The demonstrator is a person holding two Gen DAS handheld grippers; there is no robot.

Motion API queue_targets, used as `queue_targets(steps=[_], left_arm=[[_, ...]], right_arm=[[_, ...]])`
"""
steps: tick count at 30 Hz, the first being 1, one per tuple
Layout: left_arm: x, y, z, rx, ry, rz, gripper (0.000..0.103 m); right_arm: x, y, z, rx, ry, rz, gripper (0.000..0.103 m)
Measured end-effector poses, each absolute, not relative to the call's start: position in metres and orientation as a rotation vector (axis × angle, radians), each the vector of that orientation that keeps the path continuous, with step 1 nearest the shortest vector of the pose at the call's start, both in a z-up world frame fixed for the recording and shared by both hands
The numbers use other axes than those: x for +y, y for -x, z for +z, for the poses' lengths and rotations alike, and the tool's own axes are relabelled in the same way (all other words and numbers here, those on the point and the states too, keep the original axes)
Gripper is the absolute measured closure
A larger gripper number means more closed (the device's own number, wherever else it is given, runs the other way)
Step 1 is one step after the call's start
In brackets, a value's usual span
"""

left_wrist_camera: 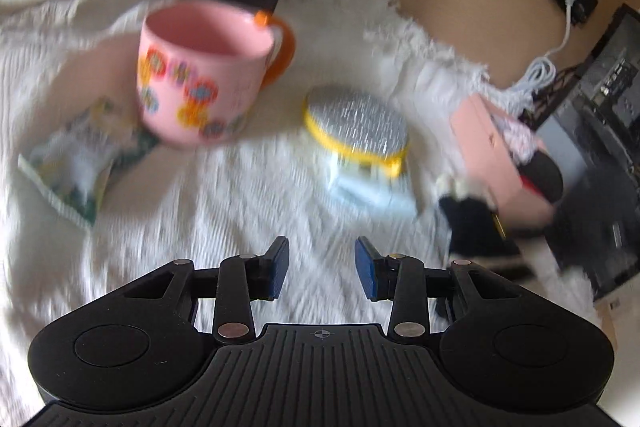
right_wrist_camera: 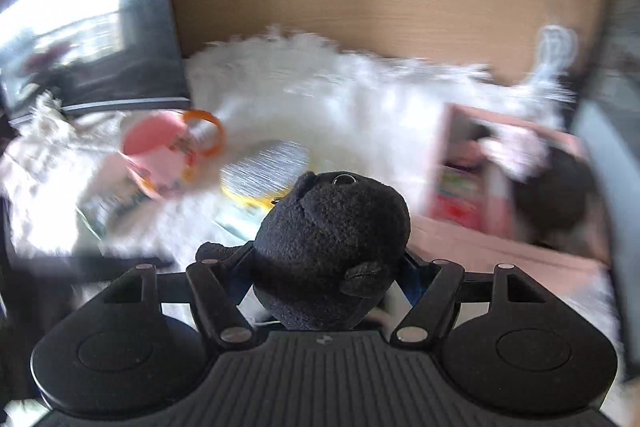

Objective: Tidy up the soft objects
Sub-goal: 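Grasp the black-and-white knit slipper with the left gripper while the right gripper holds the cat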

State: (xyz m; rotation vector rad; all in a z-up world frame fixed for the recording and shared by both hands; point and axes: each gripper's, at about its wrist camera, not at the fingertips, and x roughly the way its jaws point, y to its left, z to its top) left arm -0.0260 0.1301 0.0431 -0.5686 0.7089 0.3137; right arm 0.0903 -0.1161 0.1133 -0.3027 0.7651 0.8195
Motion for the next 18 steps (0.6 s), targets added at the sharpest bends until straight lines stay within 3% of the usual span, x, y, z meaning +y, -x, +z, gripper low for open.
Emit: queue_targets(steps=[5, 11, 18], left_arm=[[0.128, -0.012, 0.062, 0.689, 0.48, 0.319, 0.063], [0.137, -0.053, 0.062, 0.68, 0.569, 0.452, 0.063], [0.063, -0.076, 0.068, 0.792, 0.536, 0.272, 0.063]], right_arm=[[-0.18, -0.09, 0.103, 0.742, 0.297, 0.72, 0.032], [-0.226, -0.1, 0.078, 0.723, 0.268, 0.676, 0.032], [-0.239, -0.125, 0.049, 0.709, 0.264, 0.695, 0.031]])
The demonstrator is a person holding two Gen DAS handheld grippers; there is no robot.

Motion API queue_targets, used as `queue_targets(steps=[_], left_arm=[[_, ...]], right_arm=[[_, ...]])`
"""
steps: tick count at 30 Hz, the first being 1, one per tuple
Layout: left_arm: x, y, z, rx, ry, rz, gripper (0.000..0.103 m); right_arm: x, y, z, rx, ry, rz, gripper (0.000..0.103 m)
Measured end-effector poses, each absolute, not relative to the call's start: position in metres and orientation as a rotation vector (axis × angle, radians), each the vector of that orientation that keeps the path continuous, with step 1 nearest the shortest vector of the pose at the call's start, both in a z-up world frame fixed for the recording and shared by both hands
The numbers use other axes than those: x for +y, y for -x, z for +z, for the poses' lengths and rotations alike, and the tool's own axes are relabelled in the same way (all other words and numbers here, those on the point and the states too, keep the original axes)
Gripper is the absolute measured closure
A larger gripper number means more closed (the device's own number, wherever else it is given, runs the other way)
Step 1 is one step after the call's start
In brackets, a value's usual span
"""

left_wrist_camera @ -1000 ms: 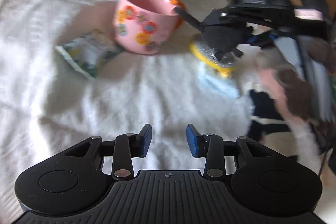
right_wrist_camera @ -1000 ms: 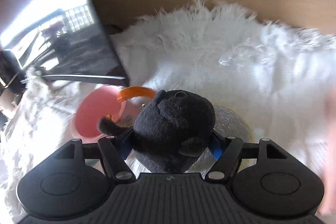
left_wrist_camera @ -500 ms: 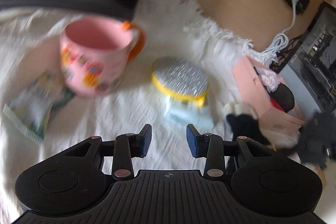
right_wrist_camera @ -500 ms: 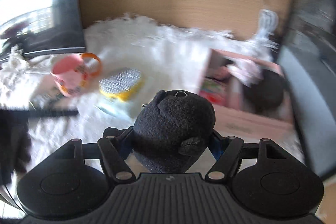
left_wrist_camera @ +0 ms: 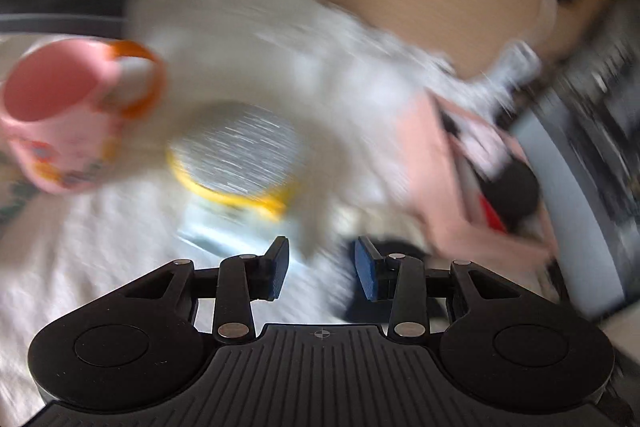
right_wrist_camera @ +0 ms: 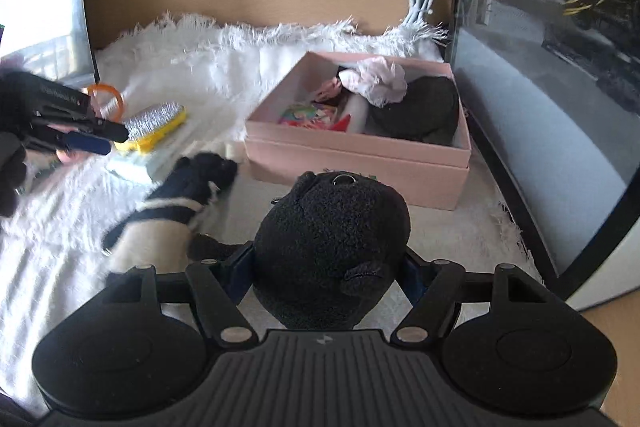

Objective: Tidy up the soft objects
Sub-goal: 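Grasp the black-and-white knit slipper with the left gripper while the right gripper holds the cat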

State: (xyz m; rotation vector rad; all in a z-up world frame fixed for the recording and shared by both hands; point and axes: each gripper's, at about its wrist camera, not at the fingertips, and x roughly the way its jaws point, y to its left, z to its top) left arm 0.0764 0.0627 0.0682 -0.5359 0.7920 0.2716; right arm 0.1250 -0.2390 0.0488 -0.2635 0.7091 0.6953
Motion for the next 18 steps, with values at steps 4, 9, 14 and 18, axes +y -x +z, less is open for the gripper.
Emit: queue_targets(steps=[4, 9, 14, 18], left_arm=[[-0.001, -0.096, 0.059, 0.841, 0.394, 0.227, 0.061], [-0.046, -0.102, 0.034, 0.856, 0.227, 0.281, 0.057], [-0.049, -0.101, 0.033, 0.848, 0.224, 0.289, 0.055], [-0.043, -0.101, 0.032, 0.837, 0.245, 0.273, 0.051]], right_arm=[[-0.236, -0.129, 0.03, 0.682, 0.36, 0.725, 0.029], [-0.24, -0.133, 0.016, 0.688, 0.359, 0.778, 0.02], [-0.247, -0.131, -0.005, 0.704, 0.305, 0.764, 0.012], [-0.248, -0.129, -0.005, 0.709, 0.296, 0.758, 0.008]])
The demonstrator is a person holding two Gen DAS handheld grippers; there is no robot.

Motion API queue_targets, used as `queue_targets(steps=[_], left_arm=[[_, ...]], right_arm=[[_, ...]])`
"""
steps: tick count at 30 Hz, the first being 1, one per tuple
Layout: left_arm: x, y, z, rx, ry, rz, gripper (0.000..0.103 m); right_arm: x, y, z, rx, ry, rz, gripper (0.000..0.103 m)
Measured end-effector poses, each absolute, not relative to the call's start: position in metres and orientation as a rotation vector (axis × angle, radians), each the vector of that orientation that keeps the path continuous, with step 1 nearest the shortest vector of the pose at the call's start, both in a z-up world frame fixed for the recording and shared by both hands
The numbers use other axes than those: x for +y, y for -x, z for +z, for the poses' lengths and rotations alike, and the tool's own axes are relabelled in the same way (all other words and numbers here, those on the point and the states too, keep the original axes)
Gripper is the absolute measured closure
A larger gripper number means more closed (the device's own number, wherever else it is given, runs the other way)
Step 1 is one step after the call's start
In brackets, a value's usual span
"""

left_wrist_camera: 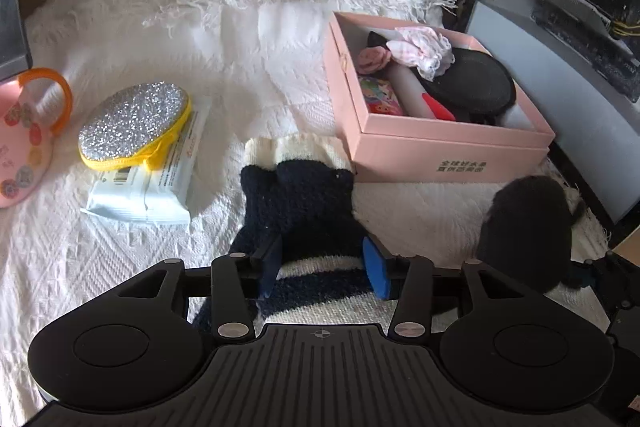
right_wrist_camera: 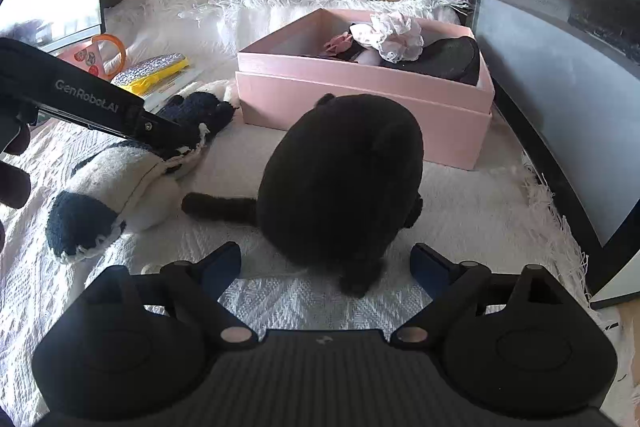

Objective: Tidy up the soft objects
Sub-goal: 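Grasp the black-and-white knit slipper with the left gripper while the right gripper holds the cat, then carry the slipper and plush cat toward the pink box with both grippers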

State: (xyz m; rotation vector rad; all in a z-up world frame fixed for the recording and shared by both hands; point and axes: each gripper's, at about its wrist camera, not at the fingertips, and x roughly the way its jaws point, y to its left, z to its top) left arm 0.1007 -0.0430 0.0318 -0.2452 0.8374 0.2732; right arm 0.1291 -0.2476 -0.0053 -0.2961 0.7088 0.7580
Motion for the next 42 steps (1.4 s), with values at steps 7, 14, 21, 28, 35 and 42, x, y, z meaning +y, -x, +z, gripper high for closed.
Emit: queue_targets(steps=[7, 14, 21, 28, 35, 42], left_arm=[[-0.039, -0.1, 0.038, 0.847, 0.274, 0.234, 0.051], [-0.039, -0.091, 0.043, 0.908, 0.252, 0.242, 0.052], [-0.04, -0.109, 0.03, 0.946, 0.29, 0.173, 0.011], [-0.044, -0.109, 0.016, 0.944, 0.211, 0.162, 0.002], [-0.035, -0.105, 0.018, 0.915, 0.276, 0.147, 0.002], [-0.015, -0.077, 0.035, 0.837, 0.373, 0.158, 0.04]], right_arm=[[-0.244, -0.133, -0.007, 0.723, 0.299, 0.715, 0.0], [-0.245, -0.134, -0.007, 0.721, 0.295, 0.715, 0.0], [-0.245, -0.134, -0.007, 0.721, 0.294, 0.717, 0.0], [-0.244, -0.135, -0.007, 0.725, 0.291, 0.719, 0.0], [-0.243, -0.138, -0.006, 0.738, 0.304, 0.737, 0.0], [-0.238, -0.141, 0.003, 0.786, 0.321, 0.712, 0.005]])
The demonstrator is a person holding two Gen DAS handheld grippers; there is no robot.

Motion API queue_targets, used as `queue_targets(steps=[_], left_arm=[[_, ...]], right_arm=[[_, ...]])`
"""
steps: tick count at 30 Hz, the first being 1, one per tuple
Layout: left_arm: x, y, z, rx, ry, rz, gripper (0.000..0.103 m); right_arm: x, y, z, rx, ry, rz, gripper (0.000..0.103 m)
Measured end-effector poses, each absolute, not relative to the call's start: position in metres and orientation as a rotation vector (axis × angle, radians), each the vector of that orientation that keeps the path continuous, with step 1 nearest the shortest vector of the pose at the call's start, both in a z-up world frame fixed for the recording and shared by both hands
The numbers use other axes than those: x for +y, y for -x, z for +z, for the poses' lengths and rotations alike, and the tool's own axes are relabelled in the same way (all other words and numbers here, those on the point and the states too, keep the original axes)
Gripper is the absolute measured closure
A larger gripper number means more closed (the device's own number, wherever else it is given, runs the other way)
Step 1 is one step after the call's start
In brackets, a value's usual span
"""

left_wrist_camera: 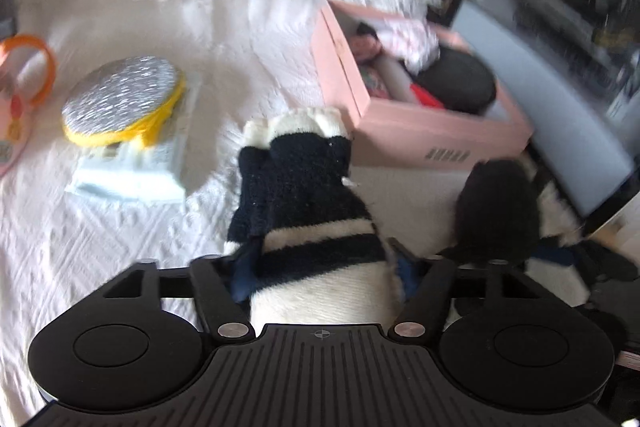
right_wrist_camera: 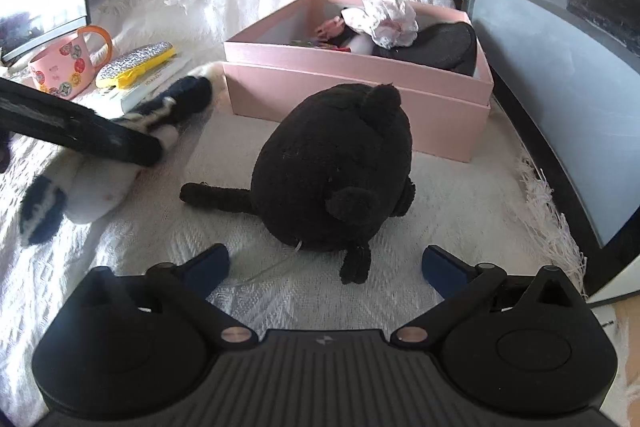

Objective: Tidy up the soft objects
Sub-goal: 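Carry the slipper and plush cat toward the pink box with both grippers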

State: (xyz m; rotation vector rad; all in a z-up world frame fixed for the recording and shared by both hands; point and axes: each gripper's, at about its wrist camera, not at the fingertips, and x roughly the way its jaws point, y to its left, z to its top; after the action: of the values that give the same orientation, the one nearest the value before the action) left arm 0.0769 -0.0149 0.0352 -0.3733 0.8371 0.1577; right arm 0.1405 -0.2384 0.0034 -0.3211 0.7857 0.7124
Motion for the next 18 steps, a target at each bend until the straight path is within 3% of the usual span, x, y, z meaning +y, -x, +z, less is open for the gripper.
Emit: queue_targets(steps=[2, 9, 12, 15, 17, 18], left_arm=[[-0.009, -0.061, 0.044, 0.814, 0.401, 0.152, 0.055], [-0.017, -0.036, 0.065, 0.847, 0.3, 0.186, 0.065], [-0.017, -0.042, 0.058, 0.858, 0.314, 0.156, 0.06], [-0.012, -0.058, 0.044, 0.86, 0.353, 0.141, 0.049], [-0.01, -0.069, 0.035, 0.879, 0.341, 0.173, 0.033], [-0.011, -0.074, 0.03, 0.893, 0.335, 0.183, 0.032]], right_arm=[[-0.239, -0.135, 0.015, 0.739, 0.317, 0.693, 0.005], [-0.21, -0.137, 0.045, 0.608, 0.325, 0.697, 0.005], [-0.196, -0.148, 0.039, 0.643, 0.348, 0.642, 0.005], [-0.194, -0.152, 0.034, 0.687, 0.349, 0.615, 0.005], [-0.198, -0.144, 0.032, 0.69, 0.35, 0.618, 0.005], [-0.2, -0.141, 0.031, 0.683, 0.358, 0.626, 0.005]])
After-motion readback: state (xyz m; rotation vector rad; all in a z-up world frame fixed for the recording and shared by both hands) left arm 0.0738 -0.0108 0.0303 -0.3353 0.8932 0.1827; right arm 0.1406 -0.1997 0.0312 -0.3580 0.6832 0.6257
